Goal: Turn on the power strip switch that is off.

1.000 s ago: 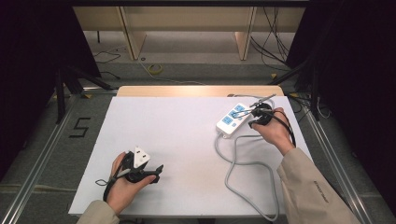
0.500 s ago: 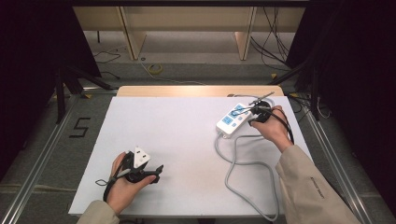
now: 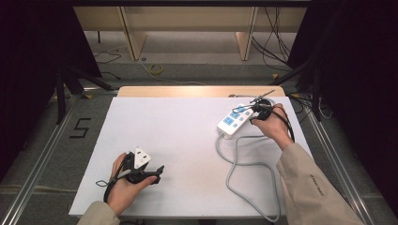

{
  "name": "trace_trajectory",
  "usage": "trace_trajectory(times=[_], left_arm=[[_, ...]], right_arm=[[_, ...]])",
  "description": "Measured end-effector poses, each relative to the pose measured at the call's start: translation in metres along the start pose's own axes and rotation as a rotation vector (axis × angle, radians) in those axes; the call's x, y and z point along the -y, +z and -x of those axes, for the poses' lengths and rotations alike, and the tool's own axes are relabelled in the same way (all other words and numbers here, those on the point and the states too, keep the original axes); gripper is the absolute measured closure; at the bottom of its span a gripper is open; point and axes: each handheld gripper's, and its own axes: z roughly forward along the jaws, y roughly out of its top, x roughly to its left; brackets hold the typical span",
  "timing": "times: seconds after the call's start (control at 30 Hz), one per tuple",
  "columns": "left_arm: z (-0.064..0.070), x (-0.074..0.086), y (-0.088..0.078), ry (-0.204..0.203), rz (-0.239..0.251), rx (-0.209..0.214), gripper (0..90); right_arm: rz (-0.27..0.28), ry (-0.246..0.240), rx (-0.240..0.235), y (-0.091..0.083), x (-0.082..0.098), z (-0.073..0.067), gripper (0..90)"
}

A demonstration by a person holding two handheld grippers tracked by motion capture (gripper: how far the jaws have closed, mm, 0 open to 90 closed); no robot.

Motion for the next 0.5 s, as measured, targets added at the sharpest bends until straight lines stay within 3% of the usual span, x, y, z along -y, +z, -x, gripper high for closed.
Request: trace_trajectory(times=[0.5], left_arm=[[0.0003,0.0003,0.0007,-0.002,0.0,0.0,17.8]], right_arm=[[-0.013,0.008,0.009,0.0091,-0.0056,0.0077,90.0]])
